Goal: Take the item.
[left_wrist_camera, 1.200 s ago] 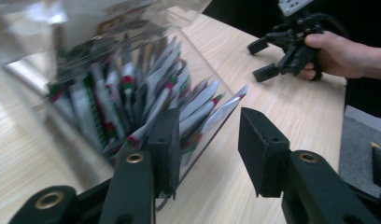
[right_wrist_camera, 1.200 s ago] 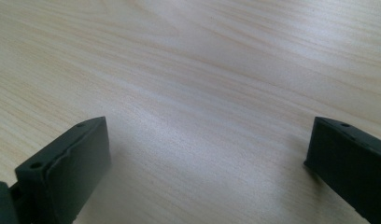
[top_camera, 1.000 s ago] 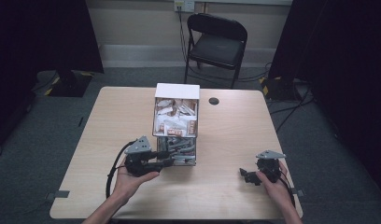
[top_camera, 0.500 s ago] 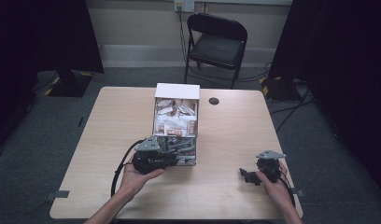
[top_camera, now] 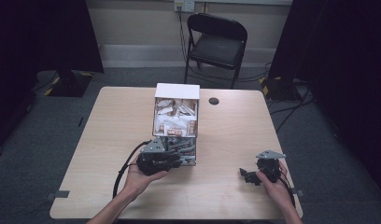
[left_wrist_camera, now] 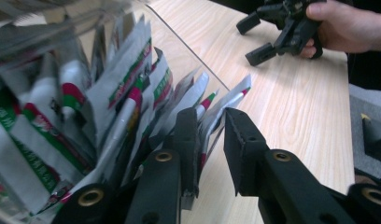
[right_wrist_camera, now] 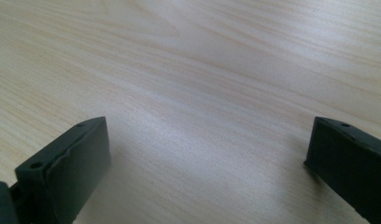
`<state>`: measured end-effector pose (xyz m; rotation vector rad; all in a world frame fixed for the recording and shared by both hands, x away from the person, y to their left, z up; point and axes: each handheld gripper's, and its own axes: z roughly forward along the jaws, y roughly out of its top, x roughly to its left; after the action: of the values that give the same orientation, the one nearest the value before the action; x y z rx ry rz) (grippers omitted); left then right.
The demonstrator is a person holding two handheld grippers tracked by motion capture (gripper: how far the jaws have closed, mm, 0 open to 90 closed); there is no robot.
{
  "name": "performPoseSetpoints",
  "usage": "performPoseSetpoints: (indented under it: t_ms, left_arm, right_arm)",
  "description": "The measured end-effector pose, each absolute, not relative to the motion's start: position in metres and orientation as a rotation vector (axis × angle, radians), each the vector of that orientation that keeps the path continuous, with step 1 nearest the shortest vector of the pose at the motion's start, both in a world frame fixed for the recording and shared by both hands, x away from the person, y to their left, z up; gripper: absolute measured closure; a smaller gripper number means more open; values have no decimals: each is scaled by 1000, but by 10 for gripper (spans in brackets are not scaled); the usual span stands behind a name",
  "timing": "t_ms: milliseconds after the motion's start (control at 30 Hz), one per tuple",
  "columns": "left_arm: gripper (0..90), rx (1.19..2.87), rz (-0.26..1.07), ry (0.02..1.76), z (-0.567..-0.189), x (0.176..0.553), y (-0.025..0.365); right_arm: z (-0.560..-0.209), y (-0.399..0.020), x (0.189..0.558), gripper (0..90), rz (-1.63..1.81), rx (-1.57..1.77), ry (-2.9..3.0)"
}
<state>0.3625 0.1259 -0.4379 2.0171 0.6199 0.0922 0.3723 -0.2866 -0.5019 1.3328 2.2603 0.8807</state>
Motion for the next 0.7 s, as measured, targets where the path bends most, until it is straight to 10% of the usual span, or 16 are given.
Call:
performPoseSetpoints:
  t_ms: [700]
  left_arm:
    - [885, 1980, 82, 634, -448, 368, 129]
  right_arm:
    - [-502, -286, 372, 0, 881, 1334, 2260]
